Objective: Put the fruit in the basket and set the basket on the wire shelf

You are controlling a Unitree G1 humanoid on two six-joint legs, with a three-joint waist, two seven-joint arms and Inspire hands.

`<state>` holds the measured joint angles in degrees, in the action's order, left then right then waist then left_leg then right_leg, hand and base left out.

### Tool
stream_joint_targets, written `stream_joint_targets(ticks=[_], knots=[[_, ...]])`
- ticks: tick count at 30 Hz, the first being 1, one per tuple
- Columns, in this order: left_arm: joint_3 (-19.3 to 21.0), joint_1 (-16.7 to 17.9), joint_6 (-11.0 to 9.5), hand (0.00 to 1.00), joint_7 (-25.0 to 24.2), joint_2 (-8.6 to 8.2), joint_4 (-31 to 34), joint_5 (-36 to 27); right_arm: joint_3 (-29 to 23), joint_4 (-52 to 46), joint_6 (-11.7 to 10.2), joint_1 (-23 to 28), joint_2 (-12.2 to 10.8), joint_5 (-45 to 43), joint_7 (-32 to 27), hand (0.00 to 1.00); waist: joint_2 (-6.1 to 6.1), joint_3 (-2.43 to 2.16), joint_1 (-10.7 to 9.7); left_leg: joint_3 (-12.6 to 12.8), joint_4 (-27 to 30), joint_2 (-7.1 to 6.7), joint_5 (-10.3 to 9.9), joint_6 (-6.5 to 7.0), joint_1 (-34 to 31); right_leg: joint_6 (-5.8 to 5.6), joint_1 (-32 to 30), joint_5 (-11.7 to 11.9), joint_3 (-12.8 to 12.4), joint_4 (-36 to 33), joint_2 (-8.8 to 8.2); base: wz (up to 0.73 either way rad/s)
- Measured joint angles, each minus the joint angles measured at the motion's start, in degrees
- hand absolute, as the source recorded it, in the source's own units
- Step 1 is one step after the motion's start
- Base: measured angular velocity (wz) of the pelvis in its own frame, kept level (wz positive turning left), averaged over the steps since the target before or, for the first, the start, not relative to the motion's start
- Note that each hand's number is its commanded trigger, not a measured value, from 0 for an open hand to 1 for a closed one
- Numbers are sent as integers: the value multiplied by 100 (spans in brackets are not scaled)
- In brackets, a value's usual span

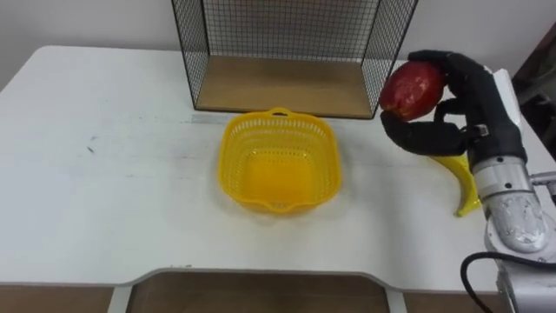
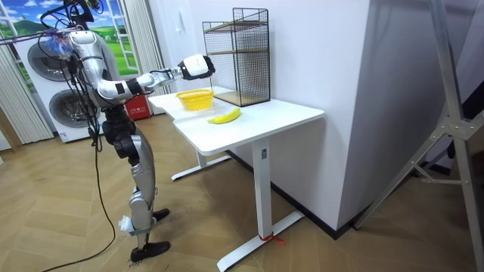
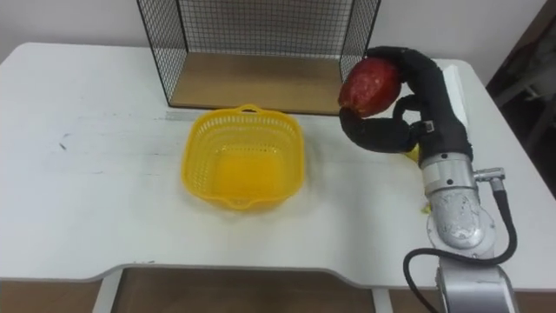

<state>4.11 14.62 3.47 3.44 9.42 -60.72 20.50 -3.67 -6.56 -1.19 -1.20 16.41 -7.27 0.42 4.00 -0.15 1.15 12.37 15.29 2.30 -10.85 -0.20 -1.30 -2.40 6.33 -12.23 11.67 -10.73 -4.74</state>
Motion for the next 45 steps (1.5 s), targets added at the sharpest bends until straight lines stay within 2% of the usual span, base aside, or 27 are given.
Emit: stream_joint_targets(ticks=[5, 9, 16, 20, 24, 25, 26, 27, 33, 37, 42, 45], knots=[[-106, -123, -3, 0, 2, 56, -43, -25, 383, -172, 9, 0, 12, -20, 444, 100, 118, -9, 96, 13, -11, 0, 0, 0, -10, 1, -14, 1, -14, -3, -1, 0], [-118, -255, -2, 0, 2, 57, -119, -18, 586, -390, 36, 1, 22, -11, 637, 100, 180, 5, 174, 8, -38, -4, 0, 0, -15, 0, -26, 2, -13, 0, 0, 0], [-309, -353, 3, 0, 1, 70, -169, -7, 772, -501, 69, 0, 54, -150, 919, 100, 184, 14, 279, 3, -70, -7, 1, -3, 1, -2, -26, 4, -23, 8, 1, 0], [-381, -473, 3, 0, 0, 56, -219, -3, 932, -500, 110, 0, 81, -227, 1110, 100, 126, 71, 356, 4, -70, -8, 1, -3, -12, -2, -32, 4, -16, 10, 2, 0], [-480, -488, 8, 0, 0, 54, -215, -4, 1023, -500, 212, 0, 82, -344, 1251, 100, 89, 90, 411, 1, -77, -7, 1, -3, -14, -2, -34, 4, -11, 8, 3, 0], [-504, -482, 13, 0, 0, 50, -215, -4, 1074, -500, 248, 0, 84, -366, 1302, 82, 91, 89, 415, 0, -78, -7, 1, -3, -14, -2, -35, 4, -12, 8, 5, 0], [-509, -481, 20, 0, -1, 42, -216, -4, 1114, -500, 265, 0, 83, -386, 1345, 5, 93, 87, 416, 0, -78, -7, 1, -3, -15, -2, -36, 4, -12, 8, 5, 0], [-509, -483, 25, 0, -1, 38, -216, -4, 1131, -500, 265, 0, 83, -386, 1359, 0, 95, 86, 422, 0, -80, -7, 1, -3, -15, -2, -37, 4, -14, 8, 5, 0], [-506, -522, 29, 0, -1, 38, -209, -6, 1152, -500, 382, -5, 66, -387, 1362, 0, 119, 67, 552, 2, -71, -8, 1, -3, -7, -2, -28, 4, -25, 7, 4, 0], [-506, -502, 30, 0, -1, 39, -210, -6, 1152, -500, 382, -5, 57, -388, 1367, 0, 116, 69, 544, -4, -52, -7, 2, -2, -11, -2, -10, 4, -15, 8, 4, 0], [-632, -509, 30, 0, -1, 46, -192, -8, 1152, -499, 382, -5, 52, -384, 1481, 0, 78, 92, 518, -10, -39, -4, 1, -2, -21, -2, 26, 4, -3, 8, 4, 0], [-732, -511, 29, 0, -1, 55, -166, -7, 1152, -499, 381, -5, 49, -382, 1488, 0, 72, 85, 515, -12, -42, -4, 1, -2, -45, -1, 17, 4, 5, 8, 4, 0]])
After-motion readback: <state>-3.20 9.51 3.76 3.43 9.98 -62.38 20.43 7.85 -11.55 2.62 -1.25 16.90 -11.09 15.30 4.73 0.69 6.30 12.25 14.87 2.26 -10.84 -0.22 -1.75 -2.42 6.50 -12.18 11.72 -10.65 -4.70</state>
